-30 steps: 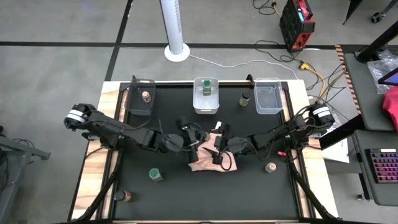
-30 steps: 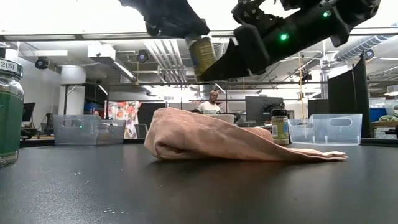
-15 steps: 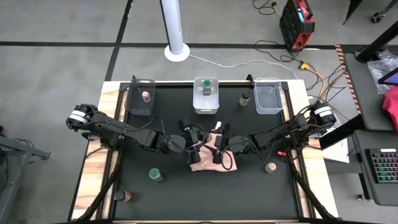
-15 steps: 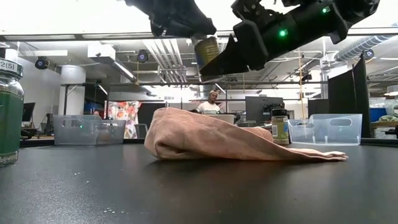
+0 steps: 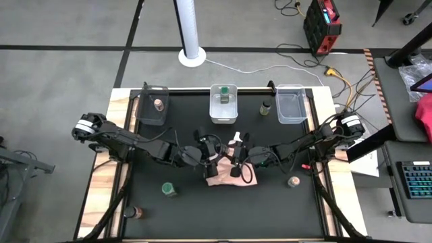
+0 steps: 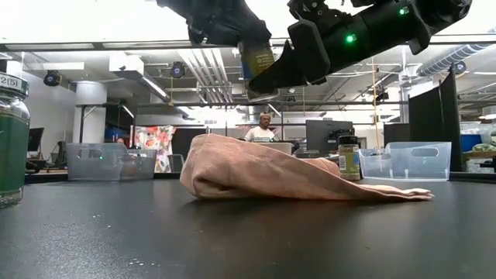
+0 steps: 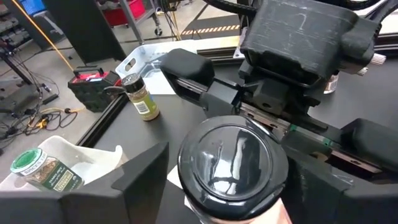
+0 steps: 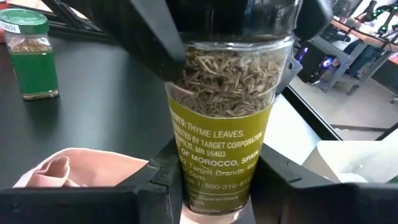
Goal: Sort spices by type
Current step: Put the left black spice bottle into the transparent bin
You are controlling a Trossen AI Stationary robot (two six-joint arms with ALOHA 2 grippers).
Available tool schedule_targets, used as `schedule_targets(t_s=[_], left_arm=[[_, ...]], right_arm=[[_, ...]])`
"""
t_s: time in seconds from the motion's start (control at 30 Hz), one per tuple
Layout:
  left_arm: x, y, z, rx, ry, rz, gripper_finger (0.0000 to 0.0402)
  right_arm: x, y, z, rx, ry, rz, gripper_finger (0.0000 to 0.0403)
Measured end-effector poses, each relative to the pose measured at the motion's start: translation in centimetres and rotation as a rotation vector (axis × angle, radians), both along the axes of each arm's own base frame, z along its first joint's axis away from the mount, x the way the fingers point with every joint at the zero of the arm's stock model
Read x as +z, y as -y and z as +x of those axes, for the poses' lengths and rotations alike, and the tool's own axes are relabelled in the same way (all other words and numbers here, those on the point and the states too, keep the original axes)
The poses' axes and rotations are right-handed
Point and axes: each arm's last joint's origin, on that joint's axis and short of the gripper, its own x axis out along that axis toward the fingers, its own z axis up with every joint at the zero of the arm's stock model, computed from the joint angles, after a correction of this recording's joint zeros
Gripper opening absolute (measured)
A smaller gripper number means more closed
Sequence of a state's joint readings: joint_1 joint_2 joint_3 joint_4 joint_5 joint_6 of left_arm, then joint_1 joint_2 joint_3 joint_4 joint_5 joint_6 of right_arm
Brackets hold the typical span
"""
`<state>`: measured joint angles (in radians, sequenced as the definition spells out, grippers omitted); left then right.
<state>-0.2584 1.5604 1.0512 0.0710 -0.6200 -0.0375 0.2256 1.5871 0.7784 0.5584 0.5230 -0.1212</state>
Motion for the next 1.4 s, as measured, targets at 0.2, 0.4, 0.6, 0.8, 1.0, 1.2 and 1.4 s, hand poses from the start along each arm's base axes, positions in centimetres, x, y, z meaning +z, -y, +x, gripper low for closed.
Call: schedule_targets(t_s=[0.2, 0.4, 0.6, 0.8, 1.0, 1.2, 1.4], left_arm=[[0.0, 0.0, 0.0, -0.012, -0.016, 0.038, 0.0281], [1.1, -0.3, -0.9, -0.024, -0.028, 0.069, 0.0283], [1.4, -0.6, -2.2, -0.024, -0.065, 0.082, 0.0283], [-0.6, -0.9, -3.7, -0.02, -0.028, 0.029, 0.0283], [-2.5, -0.7, -4.3, -0.177, 0.195, -0.06, 0.0283], [-4.0, -0.5, -4.3, -0.267, 0.323, -0.055, 0.0283], [-4.5, -0.1, -2.8, -0.294, 0.32, -0.04, 0.0283]], right_arm=[[-0.3, 0.0, -0.1, -0.005, -0.028, 0.008, 0.0121], [-0.8, 0.2, -0.7, -0.061, -0.104, 0.015, 0.0125], [-0.9, 0.5, -1.6, -0.121, -0.182, 0.029, 0.0125], [-0.2, 0.0, -2.7, -0.1, -0.153, 0.044, 0.0126], [0.2, -0.5, -3.4, 0.04, 0.026, 0.107, 0.0129], [0.1, -0.8, -3.1, 0.126, 0.116, 0.104, 0.0127], [0.1, -0.9, -2.8, 0.134, 0.118, 0.078, 0.013]])
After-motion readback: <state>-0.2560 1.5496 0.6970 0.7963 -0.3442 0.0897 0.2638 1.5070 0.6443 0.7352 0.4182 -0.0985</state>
